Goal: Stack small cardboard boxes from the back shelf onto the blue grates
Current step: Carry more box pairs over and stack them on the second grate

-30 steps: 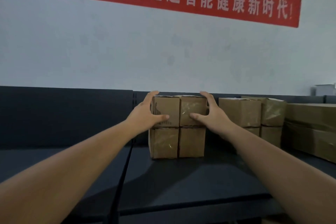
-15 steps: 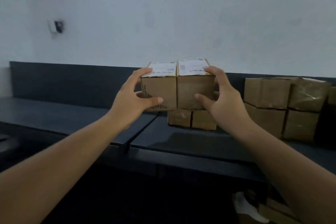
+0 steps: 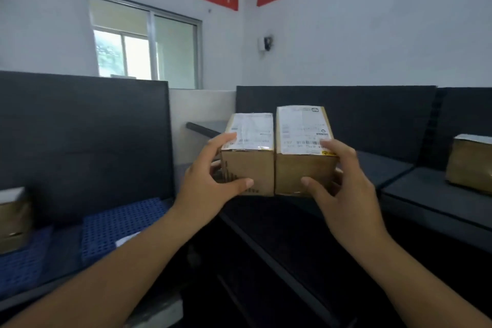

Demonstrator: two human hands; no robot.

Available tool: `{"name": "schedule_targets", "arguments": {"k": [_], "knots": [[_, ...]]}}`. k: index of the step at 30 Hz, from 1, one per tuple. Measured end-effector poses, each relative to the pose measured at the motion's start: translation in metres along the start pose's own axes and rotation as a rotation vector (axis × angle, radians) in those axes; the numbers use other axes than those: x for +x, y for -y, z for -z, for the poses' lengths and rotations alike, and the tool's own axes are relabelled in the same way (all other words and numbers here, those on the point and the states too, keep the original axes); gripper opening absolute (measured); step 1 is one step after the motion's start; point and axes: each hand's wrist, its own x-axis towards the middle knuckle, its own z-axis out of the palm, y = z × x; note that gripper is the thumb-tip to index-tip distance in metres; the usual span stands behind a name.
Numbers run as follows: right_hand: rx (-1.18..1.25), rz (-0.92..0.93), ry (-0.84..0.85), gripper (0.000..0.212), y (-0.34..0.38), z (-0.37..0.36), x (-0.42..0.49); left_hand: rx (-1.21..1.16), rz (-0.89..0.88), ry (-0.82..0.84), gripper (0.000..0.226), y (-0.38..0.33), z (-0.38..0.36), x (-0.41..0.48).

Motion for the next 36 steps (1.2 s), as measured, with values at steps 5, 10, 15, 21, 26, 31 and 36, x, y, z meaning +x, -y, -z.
{"name": "schedule_targets", "arguments": {"k": [5, 10, 15, 21, 26, 31, 36], "knots": [[0.127, -0.022, 0.116, 0.068, 0.006, -0.105, 0.010, 0.089, 0.051, -0.100, 0.080, 0.053, 0.078, -0.011], [0.186, -0.024, 0.206, 0.072, 0.000, -0.224, 0.026, 0.137, 0.120, -0.200, 0.078, 0.130, 0.155, -0.010], [0.222, -0.071, 0.281, 0.073, -0.012, -0.338, 0.047, 0.178, 0.242, -0.282, 0.081, 0.216, 0.233, 0.003], [0.240, -0.163, 0.397, 0.064, -0.045, -0.442, 0.064, 0.225, 0.377, -0.304, 0.082, 0.309, 0.288, 0.018], [0.261, -0.192, 0.495, 0.066, -0.093, -0.521, 0.076, 0.269, 0.463, -0.335, 0.081, 0.382, 0.314, 0.027], [0.297, -0.223, 0.620, 0.061, -0.138, -0.589, 0.084, 0.313, 0.547, -0.348, 0.079, 0.440, 0.319, 0.034], [0.269, -0.204, 0.703, 0.057, -0.182, -0.656, 0.089, 0.323, 0.648, -0.378, 0.078, 0.493, 0.312, 0.044]]}}
